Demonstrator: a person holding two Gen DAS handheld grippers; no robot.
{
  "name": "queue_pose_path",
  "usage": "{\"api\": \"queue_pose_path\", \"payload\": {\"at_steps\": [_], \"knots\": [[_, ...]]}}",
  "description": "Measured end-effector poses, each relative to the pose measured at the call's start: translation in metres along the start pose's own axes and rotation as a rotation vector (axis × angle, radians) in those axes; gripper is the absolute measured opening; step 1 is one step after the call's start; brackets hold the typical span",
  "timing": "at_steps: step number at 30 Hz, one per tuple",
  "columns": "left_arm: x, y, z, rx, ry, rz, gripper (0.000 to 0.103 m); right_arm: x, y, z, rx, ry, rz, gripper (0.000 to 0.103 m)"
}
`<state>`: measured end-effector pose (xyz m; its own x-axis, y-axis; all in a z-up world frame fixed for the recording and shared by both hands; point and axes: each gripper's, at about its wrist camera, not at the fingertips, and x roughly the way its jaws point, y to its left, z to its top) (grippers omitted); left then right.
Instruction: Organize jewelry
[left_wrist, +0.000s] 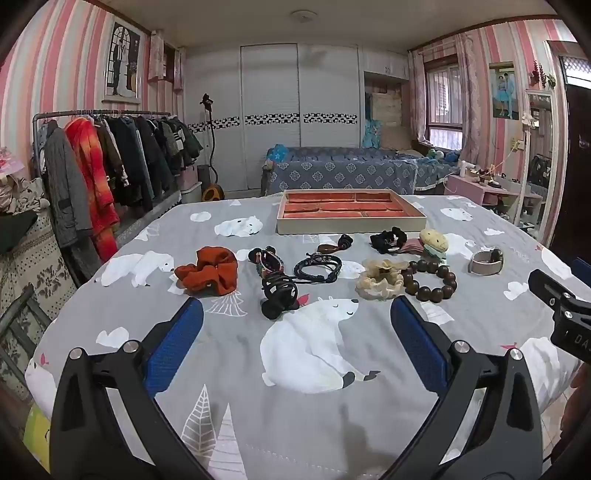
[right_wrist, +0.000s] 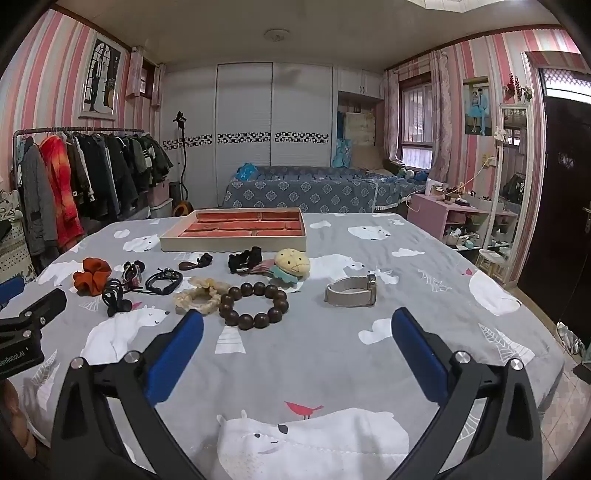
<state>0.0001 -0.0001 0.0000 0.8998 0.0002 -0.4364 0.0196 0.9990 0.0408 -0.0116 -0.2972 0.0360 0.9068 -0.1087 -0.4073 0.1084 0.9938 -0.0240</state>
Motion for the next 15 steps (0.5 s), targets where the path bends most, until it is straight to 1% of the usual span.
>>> {"api": "queue_pose_path", "payload": {"at_steps": [6, 7, 15], "knots": [[0.0009, -0.0037, 0.0005, 0.005, -0.005, -0.007, 0.098, -0.0009, -0.0016, -0.0007, 0.005, -0.004, 0.001, 0.099], [-0.0001, 0.0002, 0.0000, -0.008, -0.007, -0.010, 0.098, -0.0009, -0.0013, -0.0012, 0.004, -0.004, -0.001, 0.099], [-0.0057, 0.0031, 0.0036, -0.009, -0.012, -0.014, 0.098, -0.0031, 0.0002, -0.0033, 0.007, -0.006, 0.000, 0.099]]}}
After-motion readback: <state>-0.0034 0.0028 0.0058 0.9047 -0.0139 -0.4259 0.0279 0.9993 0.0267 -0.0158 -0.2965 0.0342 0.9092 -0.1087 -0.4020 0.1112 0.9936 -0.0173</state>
